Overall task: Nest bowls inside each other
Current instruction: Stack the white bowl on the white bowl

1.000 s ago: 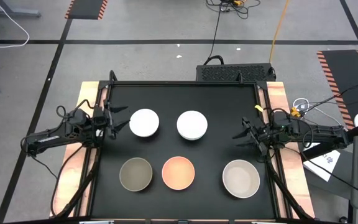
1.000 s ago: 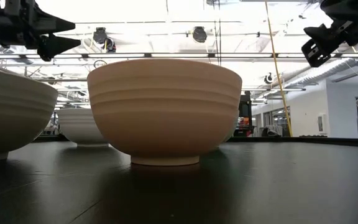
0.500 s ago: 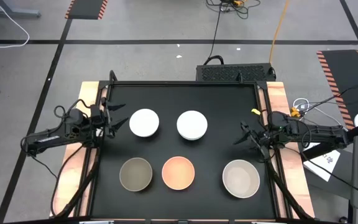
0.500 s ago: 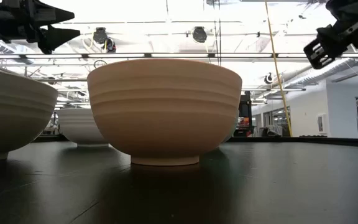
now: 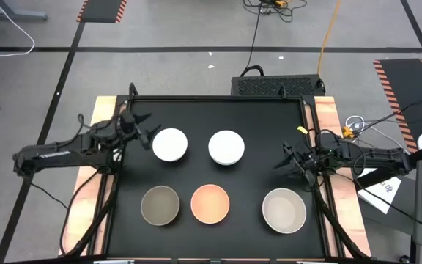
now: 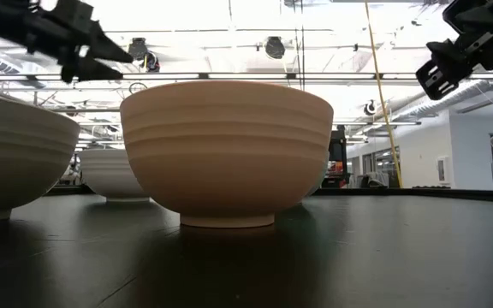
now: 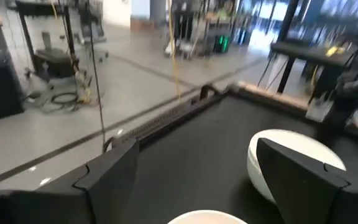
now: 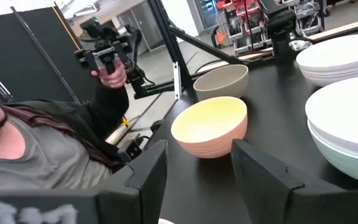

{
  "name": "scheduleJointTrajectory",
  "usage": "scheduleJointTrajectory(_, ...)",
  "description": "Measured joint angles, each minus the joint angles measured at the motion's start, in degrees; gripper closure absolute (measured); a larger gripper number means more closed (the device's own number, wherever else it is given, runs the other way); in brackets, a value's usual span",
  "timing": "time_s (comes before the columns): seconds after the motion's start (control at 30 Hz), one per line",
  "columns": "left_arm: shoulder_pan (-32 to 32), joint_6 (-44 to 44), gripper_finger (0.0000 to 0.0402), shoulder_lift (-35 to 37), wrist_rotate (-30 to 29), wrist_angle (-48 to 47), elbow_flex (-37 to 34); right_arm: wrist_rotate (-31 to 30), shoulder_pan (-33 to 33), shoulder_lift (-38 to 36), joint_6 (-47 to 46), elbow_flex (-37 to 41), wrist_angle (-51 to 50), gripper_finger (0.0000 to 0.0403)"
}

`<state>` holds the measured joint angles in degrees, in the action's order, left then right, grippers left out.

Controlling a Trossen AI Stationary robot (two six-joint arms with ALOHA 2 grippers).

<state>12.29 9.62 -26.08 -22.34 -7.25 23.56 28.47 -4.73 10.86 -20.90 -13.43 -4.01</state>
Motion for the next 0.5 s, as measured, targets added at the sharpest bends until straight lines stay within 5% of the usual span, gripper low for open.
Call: scheduleJointTrajectory(0.5,8.74,6.8,0.0073,-31.86,5.27,-32.26,25.22,-0.11,0.0,0.03,-0.32,0.02,-1.23,0.0234)
